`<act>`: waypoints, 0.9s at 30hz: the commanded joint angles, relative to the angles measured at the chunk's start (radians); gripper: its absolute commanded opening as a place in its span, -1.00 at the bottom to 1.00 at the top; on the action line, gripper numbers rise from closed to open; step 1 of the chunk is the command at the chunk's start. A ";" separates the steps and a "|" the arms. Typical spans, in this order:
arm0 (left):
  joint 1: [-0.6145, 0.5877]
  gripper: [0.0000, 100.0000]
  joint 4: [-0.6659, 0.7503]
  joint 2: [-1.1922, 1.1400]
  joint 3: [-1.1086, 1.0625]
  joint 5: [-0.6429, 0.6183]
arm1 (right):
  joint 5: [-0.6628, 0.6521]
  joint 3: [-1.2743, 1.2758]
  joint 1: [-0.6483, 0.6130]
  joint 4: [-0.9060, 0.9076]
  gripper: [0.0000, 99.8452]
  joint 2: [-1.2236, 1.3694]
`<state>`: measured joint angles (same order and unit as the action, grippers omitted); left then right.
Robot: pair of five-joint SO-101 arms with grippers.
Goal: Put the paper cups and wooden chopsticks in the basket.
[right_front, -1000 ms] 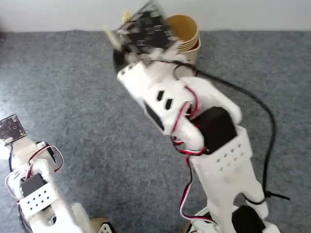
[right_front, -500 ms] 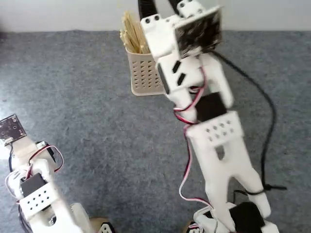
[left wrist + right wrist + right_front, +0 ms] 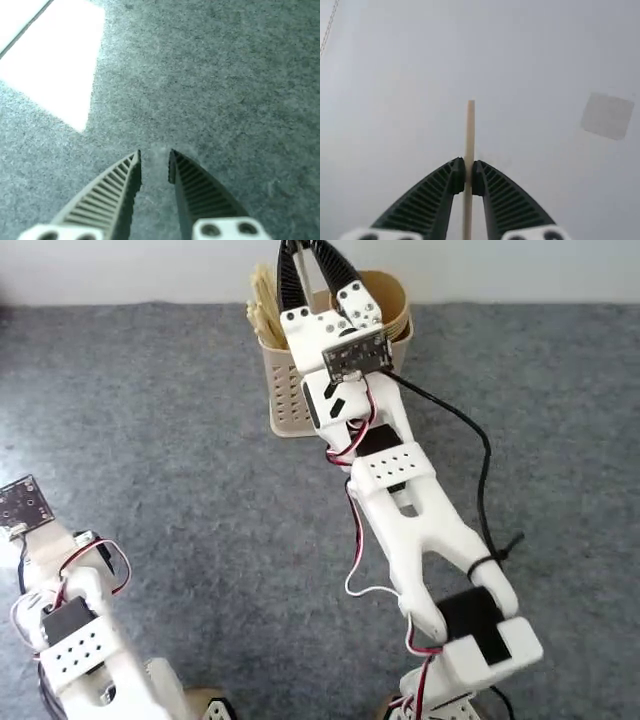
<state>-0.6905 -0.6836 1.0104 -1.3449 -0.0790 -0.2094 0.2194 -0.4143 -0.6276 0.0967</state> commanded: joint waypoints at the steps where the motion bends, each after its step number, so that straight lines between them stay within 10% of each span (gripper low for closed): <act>1: 0.008 -0.81 0.023 0.017 0.035 0.011 | 0.003 -0.005 0.015 0.013 -0.92 0.001; 7: 0.008 -0.81 0.023 0.017 0.035 0.011 | 0.032 0.011 -0.001 0.280 -0.58 -0.097; 27: 0.063 -0.81 0.072 0.018 0.004 0.011 | 0.265 0.014 0.004 1.434 -0.98 -0.719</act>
<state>-0.6414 -0.6375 1.0104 -1.3479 -0.0775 0.0453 0.2409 -0.4127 0.6736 -0.5539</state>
